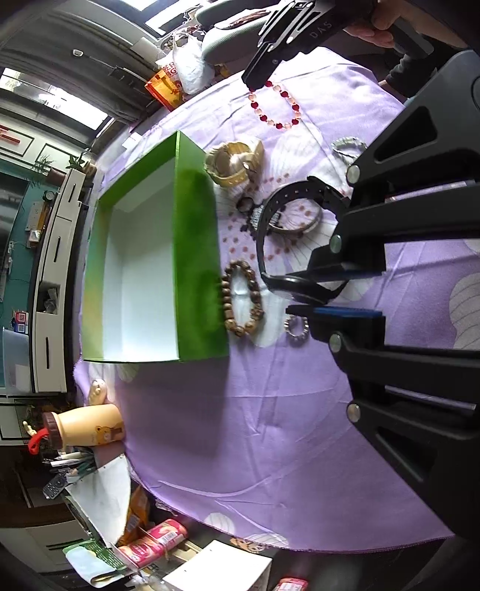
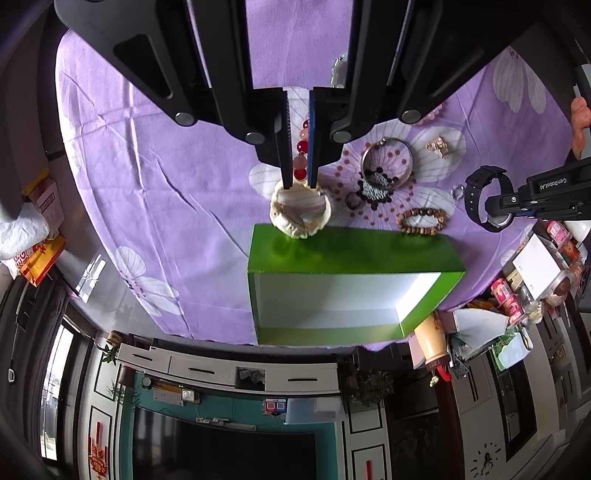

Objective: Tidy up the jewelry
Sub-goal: 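Carry the black watch and red bead bracelet into the green box with both tools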

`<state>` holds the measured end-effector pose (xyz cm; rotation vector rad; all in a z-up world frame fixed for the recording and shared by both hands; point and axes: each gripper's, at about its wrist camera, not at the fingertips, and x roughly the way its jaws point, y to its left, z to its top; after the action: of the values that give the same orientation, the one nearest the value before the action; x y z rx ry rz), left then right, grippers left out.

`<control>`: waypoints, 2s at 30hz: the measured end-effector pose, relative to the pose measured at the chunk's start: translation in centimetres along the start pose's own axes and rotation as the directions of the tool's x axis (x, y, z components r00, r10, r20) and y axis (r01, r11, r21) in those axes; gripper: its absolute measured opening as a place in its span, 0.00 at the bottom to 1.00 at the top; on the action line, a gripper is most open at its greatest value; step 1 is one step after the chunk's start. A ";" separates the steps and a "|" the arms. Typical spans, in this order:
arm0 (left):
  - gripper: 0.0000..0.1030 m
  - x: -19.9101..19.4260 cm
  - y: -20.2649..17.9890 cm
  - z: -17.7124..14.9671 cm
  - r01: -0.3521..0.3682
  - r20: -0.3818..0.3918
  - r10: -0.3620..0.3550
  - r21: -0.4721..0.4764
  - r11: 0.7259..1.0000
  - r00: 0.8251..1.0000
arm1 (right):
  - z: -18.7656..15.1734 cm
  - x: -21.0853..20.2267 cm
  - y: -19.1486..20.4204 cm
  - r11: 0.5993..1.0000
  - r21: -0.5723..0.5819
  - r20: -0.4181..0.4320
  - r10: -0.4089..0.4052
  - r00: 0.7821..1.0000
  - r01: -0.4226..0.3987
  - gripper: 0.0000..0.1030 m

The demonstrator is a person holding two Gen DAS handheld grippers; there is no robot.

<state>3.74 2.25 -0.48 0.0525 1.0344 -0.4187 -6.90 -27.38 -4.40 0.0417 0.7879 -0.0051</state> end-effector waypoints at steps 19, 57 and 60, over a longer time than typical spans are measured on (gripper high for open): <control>0.11 3.2 -0.1 13.6 -0.036 0.038 0.039 -0.063 0.997 0.999 | 12.0 4.5 0.5 0.995 0.041 0.059 0.091 0.994 -0.094 0.07; 0.14 15.6 -0.3 15.9 -0.197 -0.192 0.194 0.001 0.980 0.962 | 12.4 18.3 0.2 0.996 0.082 -0.185 0.050 0.981 -0.036 0.07; 0.14 15.4 -0.3 16.0 -0.202 -0.185 0.199 0.000 0.979 0.962 | 12.4 18.3 0.1 0.996 0.083 -0.187 0.045 0.981 -0.030 0.07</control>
<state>23.54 -6.63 -5.12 0.1804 1.2032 -0.2215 14.82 -27.54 -8.68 0.1344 0.9761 0.0036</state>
